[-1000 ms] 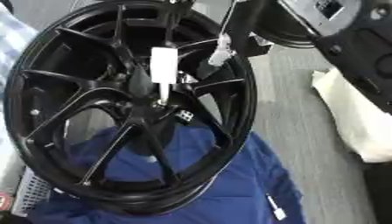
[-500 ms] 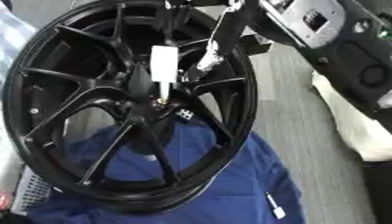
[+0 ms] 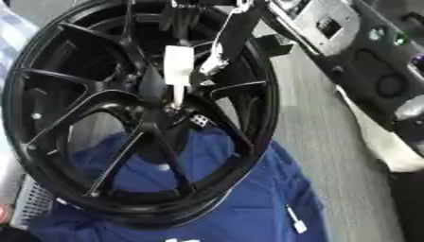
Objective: Pull the pin out of the wheel hub.
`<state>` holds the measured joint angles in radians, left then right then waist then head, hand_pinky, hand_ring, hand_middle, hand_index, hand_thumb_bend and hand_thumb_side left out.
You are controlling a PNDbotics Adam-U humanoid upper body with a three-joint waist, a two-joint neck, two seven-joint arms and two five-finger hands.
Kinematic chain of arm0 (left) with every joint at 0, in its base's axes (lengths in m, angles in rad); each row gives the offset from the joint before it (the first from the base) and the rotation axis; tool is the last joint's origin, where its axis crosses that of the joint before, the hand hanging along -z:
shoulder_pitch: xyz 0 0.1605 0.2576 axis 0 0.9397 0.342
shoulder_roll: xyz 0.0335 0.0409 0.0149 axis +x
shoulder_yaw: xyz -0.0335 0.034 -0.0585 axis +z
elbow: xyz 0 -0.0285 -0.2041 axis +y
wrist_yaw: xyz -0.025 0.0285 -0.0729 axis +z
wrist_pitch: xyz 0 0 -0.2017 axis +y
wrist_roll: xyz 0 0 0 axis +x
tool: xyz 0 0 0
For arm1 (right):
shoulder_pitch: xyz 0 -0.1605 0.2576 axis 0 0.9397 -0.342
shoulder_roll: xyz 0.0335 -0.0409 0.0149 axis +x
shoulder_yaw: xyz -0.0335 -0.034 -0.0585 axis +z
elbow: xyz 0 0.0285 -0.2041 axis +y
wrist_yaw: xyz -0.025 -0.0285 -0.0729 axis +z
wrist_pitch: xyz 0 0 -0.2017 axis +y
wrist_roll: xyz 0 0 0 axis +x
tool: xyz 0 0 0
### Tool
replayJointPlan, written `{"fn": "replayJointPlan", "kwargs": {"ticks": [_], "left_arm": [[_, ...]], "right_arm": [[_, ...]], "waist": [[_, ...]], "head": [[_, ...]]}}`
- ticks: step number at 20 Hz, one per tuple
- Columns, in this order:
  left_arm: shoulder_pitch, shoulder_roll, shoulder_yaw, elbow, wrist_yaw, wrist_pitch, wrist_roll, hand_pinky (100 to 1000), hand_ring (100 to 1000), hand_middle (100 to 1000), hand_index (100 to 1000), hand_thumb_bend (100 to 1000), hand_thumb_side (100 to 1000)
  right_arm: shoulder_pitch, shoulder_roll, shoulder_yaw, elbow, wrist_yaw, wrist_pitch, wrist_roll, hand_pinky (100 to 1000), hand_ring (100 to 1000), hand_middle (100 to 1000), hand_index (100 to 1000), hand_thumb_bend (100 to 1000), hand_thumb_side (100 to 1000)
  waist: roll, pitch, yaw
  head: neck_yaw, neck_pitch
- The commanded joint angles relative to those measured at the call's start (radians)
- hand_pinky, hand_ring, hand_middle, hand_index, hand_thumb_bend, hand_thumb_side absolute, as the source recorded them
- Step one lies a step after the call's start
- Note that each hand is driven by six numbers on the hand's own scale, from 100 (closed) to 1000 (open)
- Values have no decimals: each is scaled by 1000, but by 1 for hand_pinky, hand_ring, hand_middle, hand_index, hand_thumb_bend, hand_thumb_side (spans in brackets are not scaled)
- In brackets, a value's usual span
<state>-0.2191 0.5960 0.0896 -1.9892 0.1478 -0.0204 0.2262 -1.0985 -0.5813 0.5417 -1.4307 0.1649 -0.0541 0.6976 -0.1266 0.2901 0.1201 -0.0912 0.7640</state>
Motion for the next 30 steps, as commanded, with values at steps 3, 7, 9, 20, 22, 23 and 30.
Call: {"fn": "replayJointPlan", "kwargs": {"ticks": [3,7,9,20,22,23,30], "left_arm": [[-11,13,3,-11,8,4,1,893,687,677,766,169,658],[-10,12,4,-11,10,5,2,893,687,677,764,169,658],[-10,11,4,-11,11,7,4,893,686,676,762,170,657],[-16,8,4,-11,18,9,7,893,684,673,758,174,654],[-16,7,4,-11,18,9,7,893,684,673,758,174,654],[-17,7,4,-11,19,9,7,893,684,673,758,172,656],[-22,1,3,-11,22,11,4,894,683,672,756,171,657]], "right_arm": [[-12,-6,-21,-19,30,-1,-22,799,723,525,761,678,272],[-12,-2,-18,-21,42,-5,-30,794,722,494,740,675,274],[-13,-1,-15,-20,56,-8,-38,796,725,479,726,675,273],[0,8,-5,12,115,-35,-63,798,734,473,716,676,271],[0,8,-5,14,117,-38,-63,798,734,473,716,676,271],[2,9,-4,15,118,-39,-62,801,738,473,712,669,297],[6,20,-1,34,123,-54,-46,783,721,446,694,681,296]], "waist": [[6,-22,-5],[4,-25,-5],[3,-26,-6],[1,-23,-17],[1,-23,-17],[2,-21,-18],[4,-16,-21]], "head": [[3,6],[4,6],[5,6],[3,6],[3,6],[2,6],[0,6]]}}
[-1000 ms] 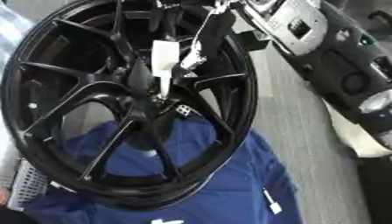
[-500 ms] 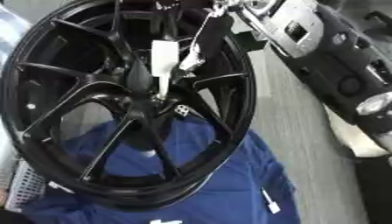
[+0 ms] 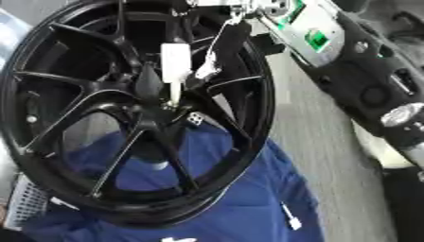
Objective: Pull the pin out of the wheel hub.
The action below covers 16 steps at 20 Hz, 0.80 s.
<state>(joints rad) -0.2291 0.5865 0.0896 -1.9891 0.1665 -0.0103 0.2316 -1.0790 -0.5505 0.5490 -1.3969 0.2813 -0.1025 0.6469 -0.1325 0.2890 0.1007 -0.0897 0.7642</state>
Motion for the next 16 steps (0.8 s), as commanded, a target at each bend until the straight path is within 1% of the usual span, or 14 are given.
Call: {"fn": "replayJointPlan", "kwargs": {"ticks": [1,6,12,16], "left_arm": [[-12,10,3,-11,3,2,-2,894,683,673,756,171,657],[-10,9,4,-11,3,4,-1,894,683,673,756,172,657],[-12,9,3,-11,4,6,0,894,683,673,756,172,657],[-13,8,2,-11,6,8,-2,894,683,673,756,171,659]], "right_arm": [[-14,-10,-8,0,3,-4,8,778,716,440,691,684,299],[-17,-6,-7,-9,-16,4,20,774,713,434,690,691,304],[2,-29,-7,-49,-38,17,20,768,709,427,686,694,305],[5,-34,-7,-65,-52,27,20,763,705,423,685,696,307]], "waist": [[10,-15,-1],[7,-18,-3],[1,-22,-4],[-2,-26,-5]], "head": [[-1,6],[3,6],[9,6],[14,6]]}}
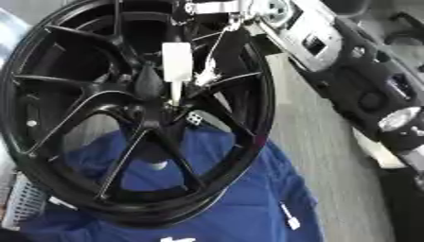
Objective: Pull the pin out of the wheel hub.
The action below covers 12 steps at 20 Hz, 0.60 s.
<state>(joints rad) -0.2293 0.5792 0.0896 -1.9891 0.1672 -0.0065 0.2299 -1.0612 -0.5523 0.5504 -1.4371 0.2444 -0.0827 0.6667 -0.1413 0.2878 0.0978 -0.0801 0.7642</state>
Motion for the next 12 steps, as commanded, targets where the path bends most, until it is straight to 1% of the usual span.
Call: {"fn": "replayJointPlan", "kwargs": {"ticks": [1,12], "left_arm": [[-12,15,2,-11,5,5,-1,894,682,673,756,172,659],[-15,13,2,-11,9,8,-1,895,683,674,756,174,656]], "right_arm": [[-13,-32,-9,-28,-19,9,1,763,704,422,684,696,308],[-19,-26,-17,-34,-43,37,-27,749,689,406,665,657,334]], "waist": [[6,-25,-2],[2,-37,-3]], "head": [[5,6],[0,6]]}}
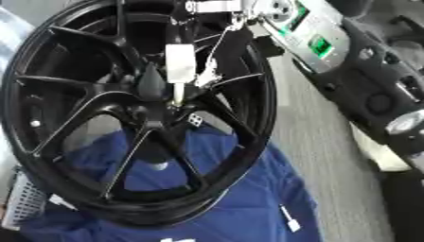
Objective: Pull the pin out of the wheel hub.
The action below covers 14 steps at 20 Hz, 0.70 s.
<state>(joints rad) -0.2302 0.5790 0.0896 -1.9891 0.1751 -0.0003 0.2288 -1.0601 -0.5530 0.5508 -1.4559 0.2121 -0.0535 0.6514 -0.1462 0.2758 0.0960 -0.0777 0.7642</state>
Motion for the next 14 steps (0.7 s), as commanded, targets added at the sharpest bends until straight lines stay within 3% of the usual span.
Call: {"fn": "replayJointPlan", "kwargs": {"ticks": [1,14], "left_arm": [[-14,13,2,-11,1,2,-1,895,683,674,756,174,657],[-18,9,1,-11,2,4,-4,895,681,674,755,173,659]], "right_arm": [[-21,-25,-17,-14,-12,11,-16,746,687,404,663,651,334],[-16,-19,-15,-4,-10,25,-35,716,659,400,628,593,310]], "waist": [[7,-25,-1],[5,-20,7]], "head": [[-3,6],[-4,6]]}}
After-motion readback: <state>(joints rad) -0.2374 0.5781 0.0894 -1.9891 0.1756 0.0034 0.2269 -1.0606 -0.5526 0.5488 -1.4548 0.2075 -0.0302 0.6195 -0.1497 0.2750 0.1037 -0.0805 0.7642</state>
